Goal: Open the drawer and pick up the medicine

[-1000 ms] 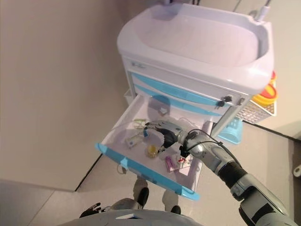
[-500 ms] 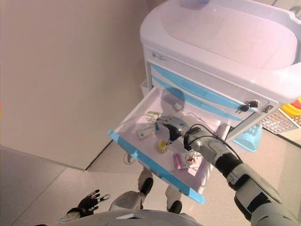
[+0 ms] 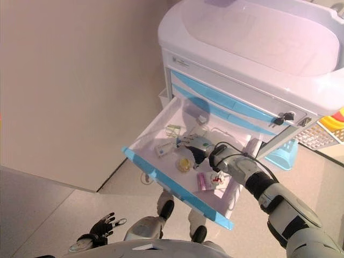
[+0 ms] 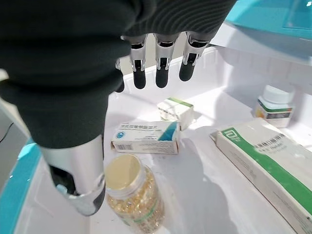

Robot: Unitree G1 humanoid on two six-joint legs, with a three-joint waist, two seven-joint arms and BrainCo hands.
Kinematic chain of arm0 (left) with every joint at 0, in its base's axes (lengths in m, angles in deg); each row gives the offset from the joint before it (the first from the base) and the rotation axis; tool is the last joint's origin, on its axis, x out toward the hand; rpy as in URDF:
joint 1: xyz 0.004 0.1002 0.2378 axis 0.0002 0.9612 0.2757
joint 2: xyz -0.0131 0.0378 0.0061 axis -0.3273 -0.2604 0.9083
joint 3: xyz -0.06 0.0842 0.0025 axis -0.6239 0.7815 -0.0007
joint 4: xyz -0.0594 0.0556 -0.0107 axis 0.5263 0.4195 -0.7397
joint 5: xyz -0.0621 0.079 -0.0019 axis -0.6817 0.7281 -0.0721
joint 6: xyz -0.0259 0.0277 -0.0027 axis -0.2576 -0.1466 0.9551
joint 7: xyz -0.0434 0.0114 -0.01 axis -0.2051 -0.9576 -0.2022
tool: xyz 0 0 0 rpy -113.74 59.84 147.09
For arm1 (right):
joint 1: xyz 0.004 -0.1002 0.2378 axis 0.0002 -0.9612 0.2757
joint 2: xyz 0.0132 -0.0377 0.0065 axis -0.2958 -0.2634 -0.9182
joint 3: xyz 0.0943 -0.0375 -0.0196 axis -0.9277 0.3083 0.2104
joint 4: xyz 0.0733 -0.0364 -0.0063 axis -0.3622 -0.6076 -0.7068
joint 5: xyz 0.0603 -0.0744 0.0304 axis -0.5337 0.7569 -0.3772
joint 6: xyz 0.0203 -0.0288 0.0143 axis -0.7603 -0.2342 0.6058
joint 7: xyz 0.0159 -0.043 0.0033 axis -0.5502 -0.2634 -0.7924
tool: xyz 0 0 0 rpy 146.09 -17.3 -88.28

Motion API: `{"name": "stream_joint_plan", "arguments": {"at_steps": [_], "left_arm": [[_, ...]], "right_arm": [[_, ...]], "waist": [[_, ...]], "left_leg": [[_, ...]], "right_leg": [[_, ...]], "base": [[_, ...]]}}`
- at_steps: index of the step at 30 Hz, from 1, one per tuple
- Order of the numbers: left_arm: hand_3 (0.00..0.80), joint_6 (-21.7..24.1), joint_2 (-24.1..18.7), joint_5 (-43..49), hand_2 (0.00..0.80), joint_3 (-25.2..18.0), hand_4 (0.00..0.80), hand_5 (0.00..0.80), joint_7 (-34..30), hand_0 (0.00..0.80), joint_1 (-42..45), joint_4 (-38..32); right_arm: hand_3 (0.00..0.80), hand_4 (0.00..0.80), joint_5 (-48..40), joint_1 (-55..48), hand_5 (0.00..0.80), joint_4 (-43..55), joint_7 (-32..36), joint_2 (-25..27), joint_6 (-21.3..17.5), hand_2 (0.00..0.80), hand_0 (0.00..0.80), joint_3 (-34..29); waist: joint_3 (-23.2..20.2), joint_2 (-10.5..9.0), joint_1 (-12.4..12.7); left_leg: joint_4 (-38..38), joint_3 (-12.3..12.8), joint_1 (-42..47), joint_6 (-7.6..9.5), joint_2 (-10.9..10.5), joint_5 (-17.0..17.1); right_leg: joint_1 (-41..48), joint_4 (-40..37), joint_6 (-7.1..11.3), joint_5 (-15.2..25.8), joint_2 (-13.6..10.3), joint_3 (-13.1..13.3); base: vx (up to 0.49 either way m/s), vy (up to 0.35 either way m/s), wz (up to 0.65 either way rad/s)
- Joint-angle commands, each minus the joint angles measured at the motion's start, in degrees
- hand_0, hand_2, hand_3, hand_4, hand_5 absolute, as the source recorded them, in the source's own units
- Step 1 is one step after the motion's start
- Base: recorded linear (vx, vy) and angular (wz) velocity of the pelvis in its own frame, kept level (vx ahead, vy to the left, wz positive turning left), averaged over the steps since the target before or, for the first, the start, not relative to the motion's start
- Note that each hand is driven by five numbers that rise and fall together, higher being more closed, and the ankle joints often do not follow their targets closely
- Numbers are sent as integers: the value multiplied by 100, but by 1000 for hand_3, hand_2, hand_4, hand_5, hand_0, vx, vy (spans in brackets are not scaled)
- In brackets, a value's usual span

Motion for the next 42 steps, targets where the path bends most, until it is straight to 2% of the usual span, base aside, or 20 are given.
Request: {"name": "stream_joint_plan", "arguments": {"at_steps": [1, 9, 17, 31, 42], "left_arm": [[0, 230, -206, -179, 0, 42, 0, 0, -27, 0, -232, 206], [0, 408, -202, -419, 0, 90, 0, 0, -68, 0, -312, 50], [0, 447, -154, -497, 0, 258, 0, 0, -97, 0, -495, -121], [0, 429, -17, -501, 0, 471, 0, 0, -120, 0, -517, -245], [0, 518, 20, -488, 0, 517, 0, 0, -165, 0, -461, -58]], "right_arm": [[0, 0, -160, 326, 0, 370, 39, 112, -235, 0, 0, 421], [0, 0, -169, 31, 0, 436, -42, 109, -330, 0, 0, 458], [0, 0, 73, -97, 0, -4, -288, -209, -237, 0, 0, 484], [0, 0, 523, -293, 0, -495, -1020, -616, 325, 0, 0, 294], [0, 0, 774, -247, 0, -995, -1418, -895, 560, 0, 0, 202]], "waist": [[-83, -159, 62], [-119, -178, 2], [-84, -124, -16], [-28, -28, -28], [8, 56, 43]], "left_leg": [[52, 248, -38, -202, 93, -322], [35, 298, -17, -175, 105, -359], [27, 298, -30, -148, 94, -358], [26, 275, -23, -110, 43, -378], [34, 178, -20, -83, -25, -376]], "right_leg": [[-84, 333, 79, -150, -113, 179], [-92, 285, 110, -125, -119, 260], [-129, 300, 119, -119, -139, 265], [-145, 316, 138, -108, -197, 200], [-139, 349, 126, -131, -229, 100]], "base": [[0, 0, 0], [10, 1, -2], [0, 0, 0], [0, 0, 0], [5, 2, 1]]}}
